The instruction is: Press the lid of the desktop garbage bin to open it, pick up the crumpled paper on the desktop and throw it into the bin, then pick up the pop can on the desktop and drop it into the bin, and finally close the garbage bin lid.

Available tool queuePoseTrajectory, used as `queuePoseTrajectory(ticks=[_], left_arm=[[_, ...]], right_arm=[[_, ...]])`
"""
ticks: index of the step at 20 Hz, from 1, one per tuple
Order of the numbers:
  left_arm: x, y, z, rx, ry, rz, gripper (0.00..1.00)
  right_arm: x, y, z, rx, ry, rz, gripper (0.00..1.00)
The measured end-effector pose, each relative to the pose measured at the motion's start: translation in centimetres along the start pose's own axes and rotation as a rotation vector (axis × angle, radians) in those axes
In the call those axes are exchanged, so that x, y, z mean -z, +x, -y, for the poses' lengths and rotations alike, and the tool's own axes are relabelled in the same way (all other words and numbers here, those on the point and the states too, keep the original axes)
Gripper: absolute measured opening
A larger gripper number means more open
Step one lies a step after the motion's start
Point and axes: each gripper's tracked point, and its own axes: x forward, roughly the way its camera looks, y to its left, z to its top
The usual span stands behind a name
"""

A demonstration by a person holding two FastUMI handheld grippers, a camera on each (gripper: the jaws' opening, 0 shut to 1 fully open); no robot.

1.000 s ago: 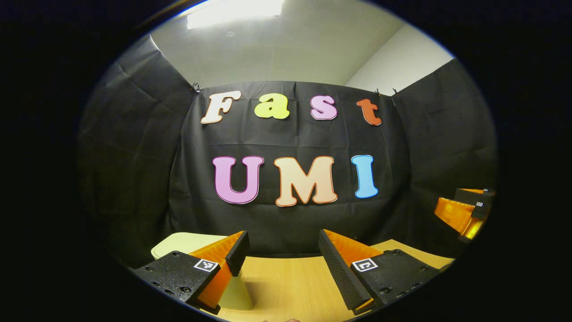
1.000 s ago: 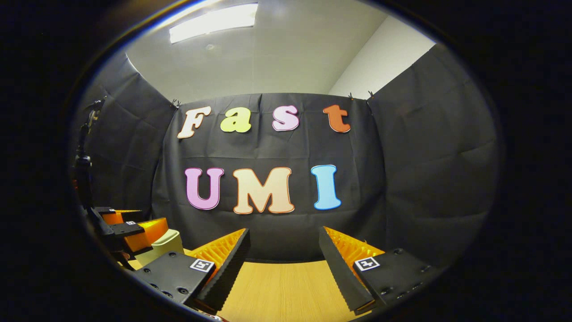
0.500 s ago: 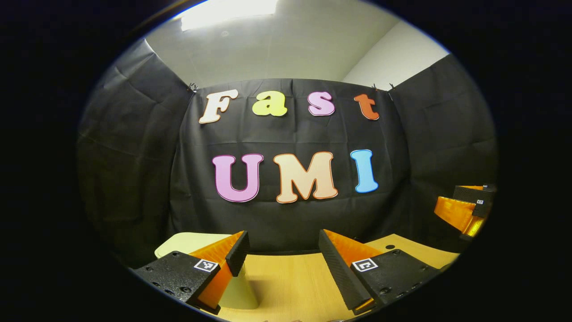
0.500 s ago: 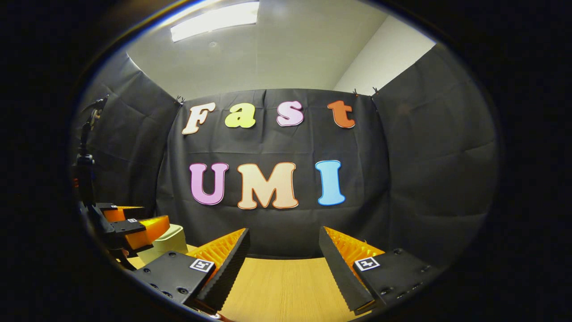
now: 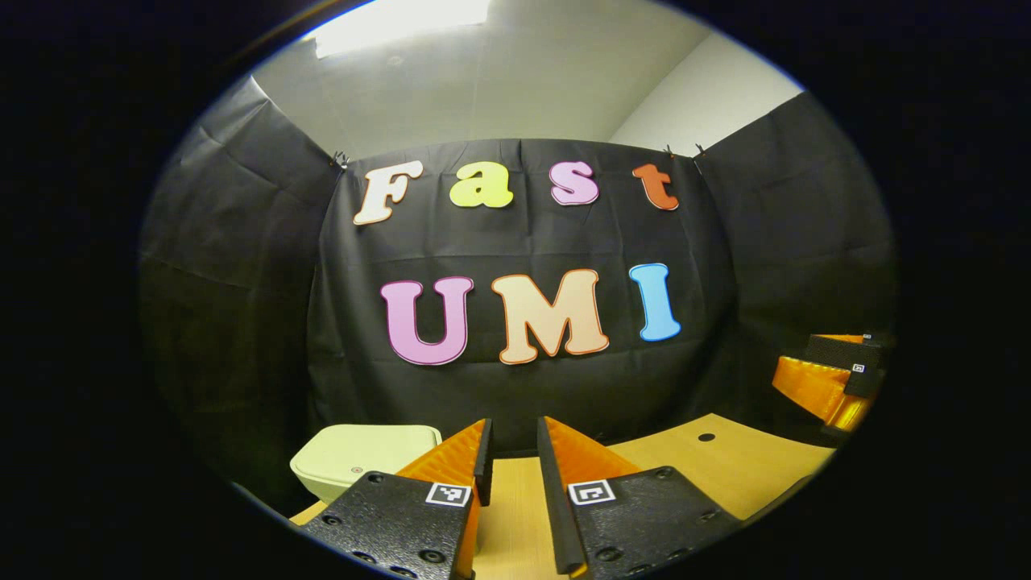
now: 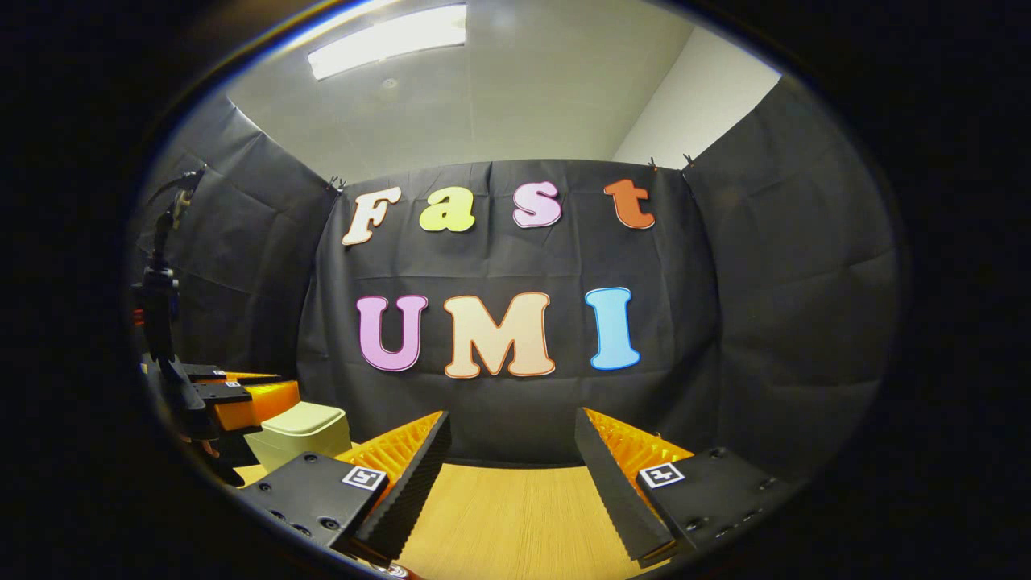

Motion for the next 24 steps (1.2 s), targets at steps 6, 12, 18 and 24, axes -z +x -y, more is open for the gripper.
queuePoseTrajectory(ticks=[6, 12, 18, 24], left_arm=[[3.1, 1.4, -9.2, -0.194, 0.01, -0.085, 0.0], [8.0, 3.0, -15.8, -0.318, 0.038, -0.183, 0.0], [12.0, 3.7, -17.5, -0.343, 0.037, -0.249, 0.0], [11.8, 3.0, -17.1, -0.336, -0.015, -0.134, 0.0]], right_arm=[[1.5, 0.0, -0.4, 0.002, -0.013, -0.035, 0.98], [2.5, -0.3, -0.9, 0.01, -0.037, -0.066, 1.0], [3.2, -0.2, -1.5, 0.015, -0.064, -0.092, 1.0], [3.2, -0.3, -2.0, 0.009, -0.044, -0.098, 0.98]])
